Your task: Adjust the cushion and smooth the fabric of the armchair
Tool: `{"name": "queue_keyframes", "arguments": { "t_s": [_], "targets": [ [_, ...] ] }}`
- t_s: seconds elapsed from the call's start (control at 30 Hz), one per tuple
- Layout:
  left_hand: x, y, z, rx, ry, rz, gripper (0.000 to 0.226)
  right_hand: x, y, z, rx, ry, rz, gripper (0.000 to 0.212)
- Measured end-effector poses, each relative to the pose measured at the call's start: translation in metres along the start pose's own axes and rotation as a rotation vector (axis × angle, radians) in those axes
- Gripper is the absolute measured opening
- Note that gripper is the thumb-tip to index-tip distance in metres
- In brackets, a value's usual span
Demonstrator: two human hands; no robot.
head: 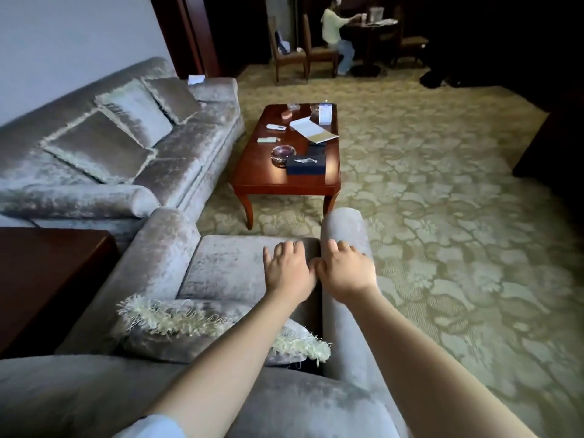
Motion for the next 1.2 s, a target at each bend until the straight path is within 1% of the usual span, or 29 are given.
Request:
{"name": "queue_keyframes", "arguments": {
  "t_s": [0.07,0.23,0.3,0.37,0.47,0.7,0.9,0.97,1.03,1.13,1.2],
  "targets": [
    [-0.007,0.010,0.015,0.016,-0.067,-0.011,0.042,-0.007,-0.005,0.027,0.035,-0.002,-0.035,0.041],
    [-0.012,0.038,0.114,0.080,-0.262,-0.042,0.043,-0.013,-0.035,0.143,0.090,-0.084,-0.052,0.039],
    [-0.016,0.045,0.156,0.089,-0.302,-0.071,0.044,-0.015,-0.049,0.185,0.103,-0.110,-0.053,0.040],
    [-0.022,0.047,0.189,0.073,-0.325,-0.075,0.046,-0.018,-0.057,0.218,0.115,-0.132,-0.090,0.039],
    [-0.034,0.041,0.213,0.051,-0.361,-0.045,0.047,-0.031,-0.058,0.246,0.125,-0.169,-0.153,0.040],
    [-0.071,0.053,0.194,0.017,-0.525,-0.023,0.045,-0.094,-0.031,0.243,0.146,-0.339,-0.220,0.044],
    [-0.147,0.091,0.176,0.029,-0.597,-0.058,0.047,-0.185,0.001,0.240,0.198,-0.528,-0.206,0.040],
    [-0.178,0.101,0.168,0.037,-0.632,-0.069,0.047,-0.222,0.011,0.247,0.241,-0.545,-0.227,0.039],
    [-0.198,0.110,0.164,0.024,-0.656,-0.074,0.048,-0.255,0.024,0.256,0.252,-0.517,-0.273,0.040],
    [-0.221,0.116,0.156,0.008,-0.657,-0.055,0.048,-0.299,0.041,0.254,0.212,-0.459,-0.327,0.044],
    [-0.234,0.122,0.150,0.036,-0.682,-0.061,0.047,-0.322,0.055,0.244,0.182,-0.493,-0.345,0.045]
  ]
}}
Point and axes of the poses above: each hand's wrist, its own x-axis away from the middle knuckle, its own y-axis out of the palm, z = x × y, the point moved 5 cm from there along -x, towards the middle knuckle, and after that the axes turned 1 degree about -y, right-handed, at the moved point
